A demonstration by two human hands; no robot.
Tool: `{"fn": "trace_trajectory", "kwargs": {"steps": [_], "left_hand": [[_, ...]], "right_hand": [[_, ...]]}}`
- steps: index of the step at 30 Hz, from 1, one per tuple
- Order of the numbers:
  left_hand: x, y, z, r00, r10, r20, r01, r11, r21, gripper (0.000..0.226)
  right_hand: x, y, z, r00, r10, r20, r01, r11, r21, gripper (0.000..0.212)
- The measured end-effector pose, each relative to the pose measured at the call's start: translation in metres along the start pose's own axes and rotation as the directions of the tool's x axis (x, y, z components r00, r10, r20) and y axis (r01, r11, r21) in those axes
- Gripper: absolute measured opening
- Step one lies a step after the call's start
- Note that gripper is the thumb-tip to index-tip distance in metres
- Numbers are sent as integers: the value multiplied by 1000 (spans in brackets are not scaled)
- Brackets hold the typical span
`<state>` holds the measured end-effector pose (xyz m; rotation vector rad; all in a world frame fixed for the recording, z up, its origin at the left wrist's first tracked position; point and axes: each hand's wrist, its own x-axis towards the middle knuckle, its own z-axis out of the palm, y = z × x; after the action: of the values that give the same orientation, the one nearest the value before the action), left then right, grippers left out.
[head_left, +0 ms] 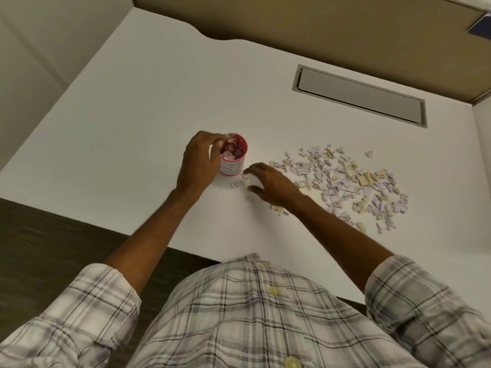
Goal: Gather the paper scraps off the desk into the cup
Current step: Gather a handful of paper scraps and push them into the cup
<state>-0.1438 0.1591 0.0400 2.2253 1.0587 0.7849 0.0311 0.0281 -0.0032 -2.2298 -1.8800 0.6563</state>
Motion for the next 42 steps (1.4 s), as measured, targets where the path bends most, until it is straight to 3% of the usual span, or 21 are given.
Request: {"fn": "trace_trajectory", "kwargs": {"steps": [3, 7, 10, 13, 16, 20, 23, 25, 28, 33, 37, 42], "left_hand": [[-34, -21, 9, 998, -49, -28, 50, 998, 31, 32], [-87, -64, 31, 980, -151, 133, 121, 970, 211, 49], [-110, -81, 42, 960, -146, 240, 44, 922, 384, 58], [-114, -81, 42, 961, -128, 245, -3, 880, 474, 58], [-115, -78, 42, 962, -138, 237, -1, 861, 509, 58], [-115, -78, 43, 961, -142, 237, -3, 853, 522, 58], [-115, -77, 43, 965, -137, 226, 0, 855, 518, 56], [-115, -76, 43, 967, -130, 221, -2, 858, 514, 56], [-116, -75, 43, 968, -120, 222, -6, 868, 497, 56], [-118, -77, 42, 973, -46, 225, -33, 942, 334, 47], [-126, -68, 48, 947, 109, 301, -178, 960, 214, 41], [-131, -26, 78, 866, 269, 422, -331, 941, 79, 48]], "right_hand": [[-6, 6, 24, 991, -129, 47, 135, 977, -166, 59], [-10, 12, 36, 977, -213, 0, 207, 948, -242, 55], [-27, 20, 35, 968, -244, -58, 225, 947, -230, 52], [-60, 43, 37, 955, -273, -112, 239, 938, -249, 45], [-96, 79, 38, 948, -241, -206, 181, 945, -274, 39], [-113, 119, 25, 938, -70, -340, -15, 970, -244, 39], [-87, 120, 17, 922, 160, -354, -206, 974, -97, 62], [-59, 110, 21, 914, 282, -290, -289, 957, 20, 77], [-30, 90, 32, 954, 232, -188, -236, 972, -1, 78], [-63, 77, 37, 965, -90, -248, 57, 989, -136, 40], [-121, 109, 25, 923, 37, -382, -83, 991, -105, 38], [-169, 135, 17, 896, 257, -363, -291, 956, -41, 66]]}}
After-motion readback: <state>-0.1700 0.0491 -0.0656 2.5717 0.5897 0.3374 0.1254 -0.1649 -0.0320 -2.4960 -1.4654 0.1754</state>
